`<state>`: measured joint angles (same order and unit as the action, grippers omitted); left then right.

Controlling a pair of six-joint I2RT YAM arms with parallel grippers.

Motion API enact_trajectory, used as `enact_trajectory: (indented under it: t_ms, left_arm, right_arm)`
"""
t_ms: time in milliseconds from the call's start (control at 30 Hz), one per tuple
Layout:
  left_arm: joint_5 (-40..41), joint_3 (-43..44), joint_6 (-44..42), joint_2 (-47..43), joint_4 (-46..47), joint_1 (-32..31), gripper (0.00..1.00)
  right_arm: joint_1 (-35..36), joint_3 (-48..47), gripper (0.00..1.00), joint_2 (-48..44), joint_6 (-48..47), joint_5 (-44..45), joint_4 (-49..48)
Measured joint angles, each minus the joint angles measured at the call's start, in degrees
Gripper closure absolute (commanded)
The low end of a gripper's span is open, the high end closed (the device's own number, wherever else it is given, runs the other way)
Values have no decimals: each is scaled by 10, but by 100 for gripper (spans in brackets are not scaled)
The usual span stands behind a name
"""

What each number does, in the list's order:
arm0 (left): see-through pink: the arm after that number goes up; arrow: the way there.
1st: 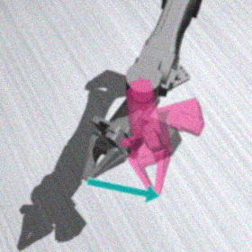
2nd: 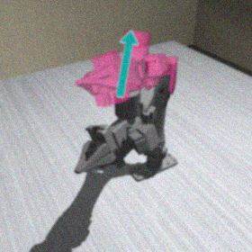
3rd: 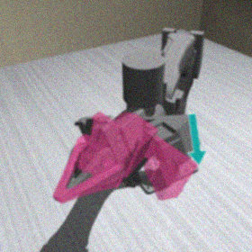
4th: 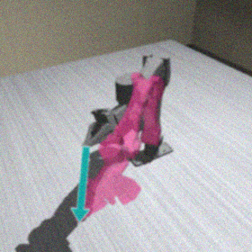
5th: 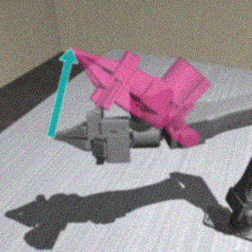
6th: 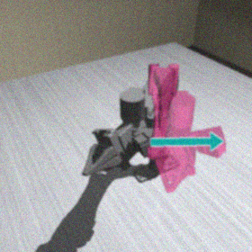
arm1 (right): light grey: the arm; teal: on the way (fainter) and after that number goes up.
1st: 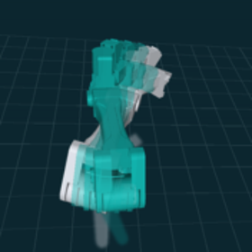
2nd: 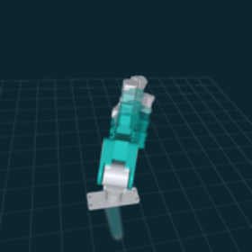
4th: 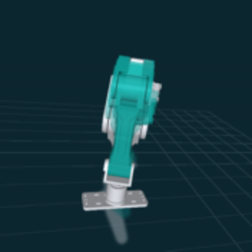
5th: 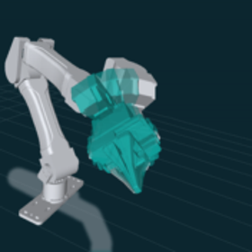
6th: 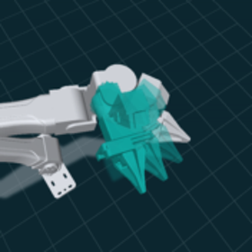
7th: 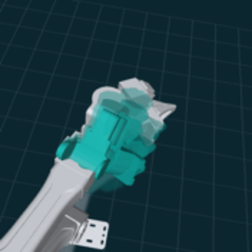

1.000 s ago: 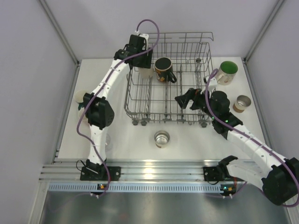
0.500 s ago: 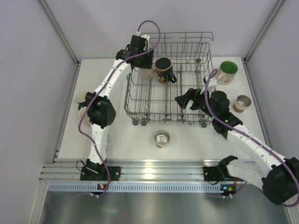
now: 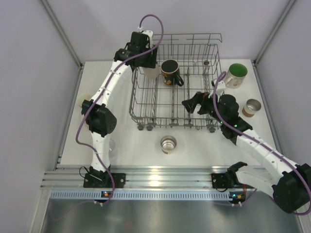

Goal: Load the cups into the dish rack
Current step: Place the cup upside down on the dish rack

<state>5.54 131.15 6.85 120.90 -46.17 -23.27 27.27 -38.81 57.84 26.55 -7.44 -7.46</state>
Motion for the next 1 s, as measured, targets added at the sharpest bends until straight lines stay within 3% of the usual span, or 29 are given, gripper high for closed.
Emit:
enact_trajectory:
  t_ms: [900,1000]
  left_arm:
    - [-2,38,-2,54,-21,0,100]
    - [-2,39,-2,69,-19,0,93]
  right_arm:
    - [0,0,1,0,0,0,0]
    - [0,0,1,0,0,0,0]
